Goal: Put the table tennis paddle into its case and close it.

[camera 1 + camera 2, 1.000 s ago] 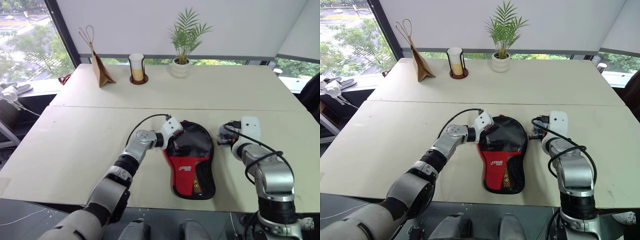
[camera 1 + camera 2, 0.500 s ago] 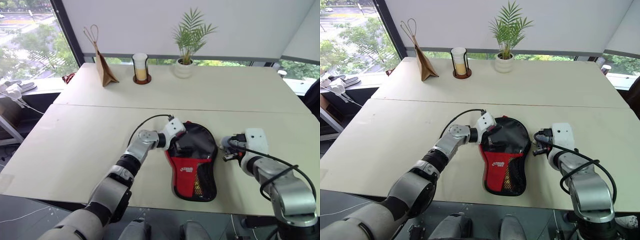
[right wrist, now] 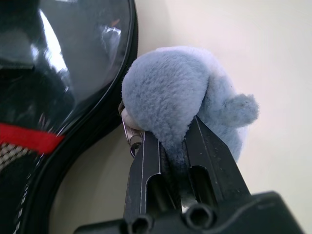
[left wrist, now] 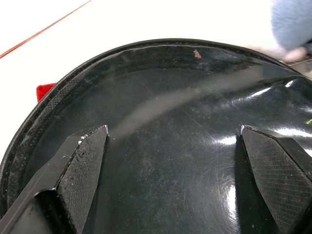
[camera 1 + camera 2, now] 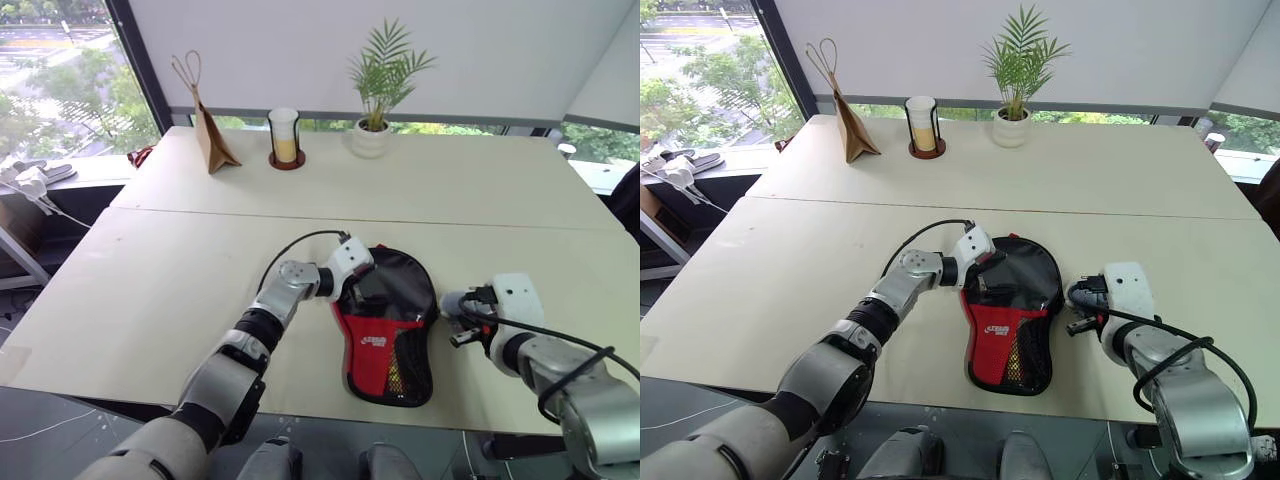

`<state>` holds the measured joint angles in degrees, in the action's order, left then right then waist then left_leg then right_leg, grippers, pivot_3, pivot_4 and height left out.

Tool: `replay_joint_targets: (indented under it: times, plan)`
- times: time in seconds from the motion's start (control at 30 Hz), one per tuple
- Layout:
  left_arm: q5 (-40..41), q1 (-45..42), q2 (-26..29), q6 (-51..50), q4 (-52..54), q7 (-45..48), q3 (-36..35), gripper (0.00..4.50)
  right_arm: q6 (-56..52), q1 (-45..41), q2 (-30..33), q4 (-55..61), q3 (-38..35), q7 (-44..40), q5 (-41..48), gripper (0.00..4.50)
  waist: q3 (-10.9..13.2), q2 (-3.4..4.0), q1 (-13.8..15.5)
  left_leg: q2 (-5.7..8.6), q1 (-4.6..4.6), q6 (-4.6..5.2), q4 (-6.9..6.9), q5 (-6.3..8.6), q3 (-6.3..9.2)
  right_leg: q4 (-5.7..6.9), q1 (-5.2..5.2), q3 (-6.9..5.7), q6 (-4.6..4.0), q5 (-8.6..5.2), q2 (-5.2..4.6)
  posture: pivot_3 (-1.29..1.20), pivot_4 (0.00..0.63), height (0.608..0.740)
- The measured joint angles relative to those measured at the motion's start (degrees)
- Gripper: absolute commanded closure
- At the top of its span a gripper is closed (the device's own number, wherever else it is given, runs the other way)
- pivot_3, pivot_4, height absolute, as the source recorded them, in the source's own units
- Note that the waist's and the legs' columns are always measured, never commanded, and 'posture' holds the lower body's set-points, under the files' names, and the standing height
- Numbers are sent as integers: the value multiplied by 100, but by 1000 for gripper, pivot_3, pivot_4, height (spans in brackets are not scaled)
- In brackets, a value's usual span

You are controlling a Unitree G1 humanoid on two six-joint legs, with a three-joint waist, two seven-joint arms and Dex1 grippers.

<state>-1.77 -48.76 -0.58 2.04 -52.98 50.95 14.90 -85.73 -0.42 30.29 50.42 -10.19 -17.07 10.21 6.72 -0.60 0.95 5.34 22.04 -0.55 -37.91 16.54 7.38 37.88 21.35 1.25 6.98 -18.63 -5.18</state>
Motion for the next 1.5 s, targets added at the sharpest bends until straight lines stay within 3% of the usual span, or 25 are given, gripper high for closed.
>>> replay_joint_targets:
  times: [0.43, 0.47, 0.57, 0.7, 0.87, 1.03, 1.23, 1.33, 1.5]
  plan:
    - [0, -3, -12, 45, -38, -33, 10, 0, -306, 190, -357, 354, -284, 219, -42, 4463, -1, 2, 12, 2, 0, 0, 1, 0, 30, -36, -4, 1, 1, -1, 8, 0, 150, 740]
    - [0, 3, -12, 71, -43, -44, 11, 0, -317, 125, -429, 321, -352, 227, -45, 3645, -1, 2, 11, 2, 0, 0, 1, 0, 30, -38, -4, 1, 1, -1, 8, 0, 150, 740]
    - [-1, 10, -1, 83, -46, -80, 10, 0, -376, -22, -378, 180, -492, 159, -25, 2318, -1, 2, -9, 2, -1, 0, 1, 0, 29, -39, -5, 3, 1, -1, 9, 0, 150, 740]
    - [-2, 10, 5, 93, -56, -106, 9, 0, -45, -259, 573, -313, -546, -580, 335, 401, 3, 4, -21, 5, -8, 0, 2, 1, 27, -45, -18, 1, 2, -1, 10, 0, 150, 740]
    - [-2, 20, -15, 117, -65, -103, 9, 0, 1303, -555, 2754, -1547, -839, -2484, 971, 401, 32, -10, -10, 5, -34, 5, 15, 4, 23, -73, -71, -11, 5, -3, 9, 0, 150, 740]
    - [-2, 15, -11, 117, -89, -107, 8, 0, 3363, -340, 4001, -2875, -788, -4336, 1063, 401, 44, -30, -22, 3, -68, 6, 47, 4, 17, -88, -95, -6, 11, -6, 3, 0, 150, 740]
    - [-1, 7, 9, 122, -93, -109, -3, 0, 5721, -1048, 4152, -4289, 425, -5096, 321, 401, 48, -22, -31, 5, -69, 2, 51, 3, 15, -88, -89, -5, 11, -6, -11, 0, 150, 740]
    - [-1, 14, -14, 124, -81, -109, -3, 0, 6176, -1704, 3872, -4934, 988, -5282, 55, 401, 49, -21, -20, 4, -67, 1, 55, 2, 17, -87, -87, -6, 11, -6, -11, 0, 150, 740]
    - [0, 34, -4, 124, -45, -109, -5, 0, 6392, -2005, 3558, -5327, 1666, -5467, -300, 401, 49, -21, -20, 6, -64, -2, 58, 1, 19, -88, -83, -6, 11, -6, -15, 0, 150, 740]
